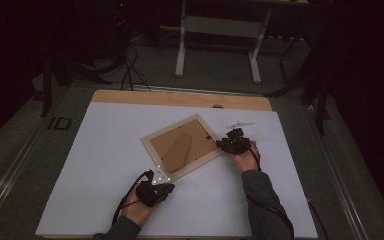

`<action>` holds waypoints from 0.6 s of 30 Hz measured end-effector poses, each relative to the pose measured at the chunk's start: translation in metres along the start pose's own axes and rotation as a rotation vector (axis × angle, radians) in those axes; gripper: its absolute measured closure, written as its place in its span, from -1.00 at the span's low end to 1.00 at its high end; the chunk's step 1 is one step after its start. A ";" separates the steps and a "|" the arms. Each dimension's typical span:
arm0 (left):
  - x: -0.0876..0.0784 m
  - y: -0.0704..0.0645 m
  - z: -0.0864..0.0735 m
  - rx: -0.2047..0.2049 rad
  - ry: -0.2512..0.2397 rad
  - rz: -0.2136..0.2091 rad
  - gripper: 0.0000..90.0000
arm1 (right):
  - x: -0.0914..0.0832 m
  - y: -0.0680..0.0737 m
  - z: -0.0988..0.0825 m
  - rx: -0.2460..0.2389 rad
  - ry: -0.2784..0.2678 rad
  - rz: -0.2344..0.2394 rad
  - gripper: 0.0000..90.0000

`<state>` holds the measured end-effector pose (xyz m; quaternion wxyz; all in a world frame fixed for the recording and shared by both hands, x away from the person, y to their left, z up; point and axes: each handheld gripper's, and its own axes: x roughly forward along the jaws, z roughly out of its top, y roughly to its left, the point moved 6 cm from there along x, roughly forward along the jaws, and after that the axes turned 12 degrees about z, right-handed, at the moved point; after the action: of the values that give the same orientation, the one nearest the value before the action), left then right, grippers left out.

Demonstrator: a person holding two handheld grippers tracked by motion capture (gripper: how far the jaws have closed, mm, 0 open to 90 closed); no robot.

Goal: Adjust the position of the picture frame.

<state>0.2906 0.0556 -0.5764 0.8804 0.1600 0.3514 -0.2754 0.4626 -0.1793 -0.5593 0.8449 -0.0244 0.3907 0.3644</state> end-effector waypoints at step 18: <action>-0.002 0.019 -0.001 -0.060 0.001 0.026 1.00 | -0.011 0.002 -0.001 0.003 -0.051 -0.001 0.59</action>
<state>0.2998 0.0717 -0.5742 0.8882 0.1381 0.3578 -0.2529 0.4555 -0.1846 -0.5523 0.8548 -0.0140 0.3698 0.3639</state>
